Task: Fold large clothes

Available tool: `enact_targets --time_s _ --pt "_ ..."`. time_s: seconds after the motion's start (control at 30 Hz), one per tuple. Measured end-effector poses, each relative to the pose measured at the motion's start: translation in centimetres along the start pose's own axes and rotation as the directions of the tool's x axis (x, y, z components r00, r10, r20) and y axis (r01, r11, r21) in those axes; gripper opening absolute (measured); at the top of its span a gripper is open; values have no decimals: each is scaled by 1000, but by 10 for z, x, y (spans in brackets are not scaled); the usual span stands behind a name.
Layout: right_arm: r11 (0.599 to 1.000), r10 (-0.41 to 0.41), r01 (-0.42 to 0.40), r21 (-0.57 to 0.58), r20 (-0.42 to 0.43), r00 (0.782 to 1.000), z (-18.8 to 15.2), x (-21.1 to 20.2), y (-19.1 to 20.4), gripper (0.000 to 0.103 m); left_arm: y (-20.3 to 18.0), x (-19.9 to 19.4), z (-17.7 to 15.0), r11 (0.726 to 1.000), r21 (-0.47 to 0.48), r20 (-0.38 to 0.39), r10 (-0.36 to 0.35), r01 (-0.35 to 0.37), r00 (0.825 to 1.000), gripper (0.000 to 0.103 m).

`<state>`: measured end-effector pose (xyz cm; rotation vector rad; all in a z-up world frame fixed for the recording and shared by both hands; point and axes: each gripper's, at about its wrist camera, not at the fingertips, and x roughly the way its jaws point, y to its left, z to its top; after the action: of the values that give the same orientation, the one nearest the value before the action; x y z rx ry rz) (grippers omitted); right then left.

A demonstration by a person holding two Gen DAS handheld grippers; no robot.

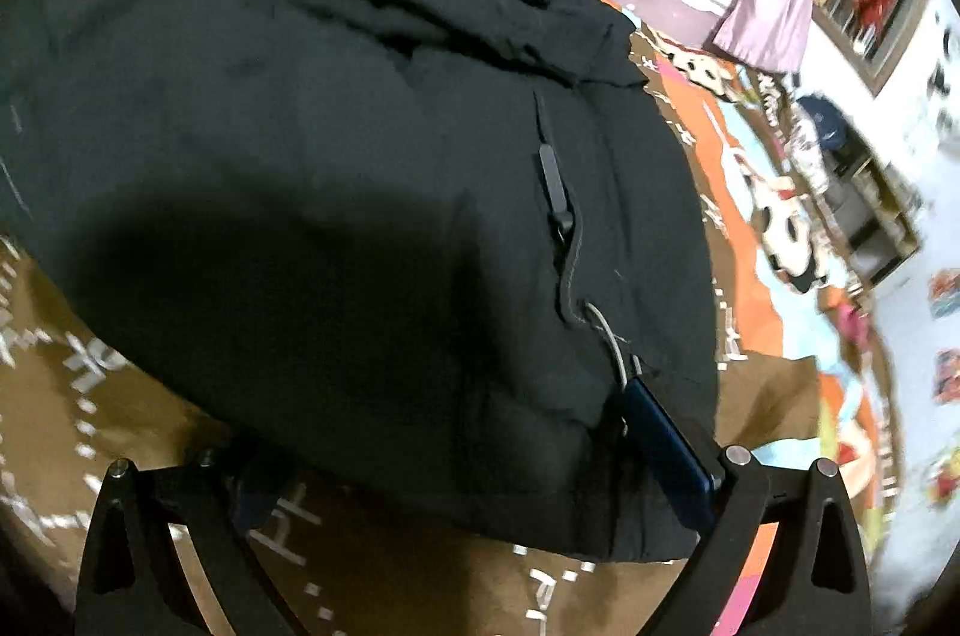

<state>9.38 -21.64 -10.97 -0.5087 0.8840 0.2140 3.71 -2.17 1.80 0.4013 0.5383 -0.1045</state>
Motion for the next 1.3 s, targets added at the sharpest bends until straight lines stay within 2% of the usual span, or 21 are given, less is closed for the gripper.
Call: enact_targets --time_s 0.03,0.1,0.13,0.17,0.23,0.33,0.47,0.67,0.77,0.97,1.03,1.13,1.3 --pt "1000 -21 21 -2 1 1000 -1 1 0 95 4 -1 5 1000 -22 -1 -14 14 1000 9" --pt "998 -52 52 20 15 999 -1 -1 -5 75 12 -2 11 998 -48 3 -28 28 1000 9" --pt "998 -49 48 38 27 998 -2 -3 -10 57 15 -4 15 998 -55 8 -32 32 999 9" --pt "998 -12 9 66 47 999 -2 -8 -17 45 16 -5 16 998 -56 11 -33 33 999 9" --pt "993 20 -30 110 92 996 -3 -18 -28 33 17 -8 20 998 -50 19 -33 34 999 9" --pt "992 5 -28 123 178 984 2 -42 -37 16 18 -10 20 998 -49 28 -30 32 999 8" --pt "985 4 -55 166 296 955 18 -79 -50 10 29 -15 21 995 -87 34 -38 41 999 6" --pt "981 26 -114 156 477 879 41 -152 -58 9 65 -42 33 987 -160 87 -15 29 996 5" --pt "978 62 -161 135 548 834 40 -184 -57 9 83 -66 39 984 -178 132 12 12 991 5" --pt "964 119 -242 114 625 771 27 -239 -56 9 104 -122 35 977 -213 213 35 11 977 5" --pt "962 127 -250 106 639 759 24 -250 -58 9 107 -135 35 975 -219 225 26 25 974 5" --pt "962 128 -251 105 640 758 30 -251 -61 9 110 -150 40 981 -190 247 21 28 969 5" --pt "966 93 -224 127 639 764 56 -229 -67 9 114 -130 55 987 -157 220 -1 36 975 5"
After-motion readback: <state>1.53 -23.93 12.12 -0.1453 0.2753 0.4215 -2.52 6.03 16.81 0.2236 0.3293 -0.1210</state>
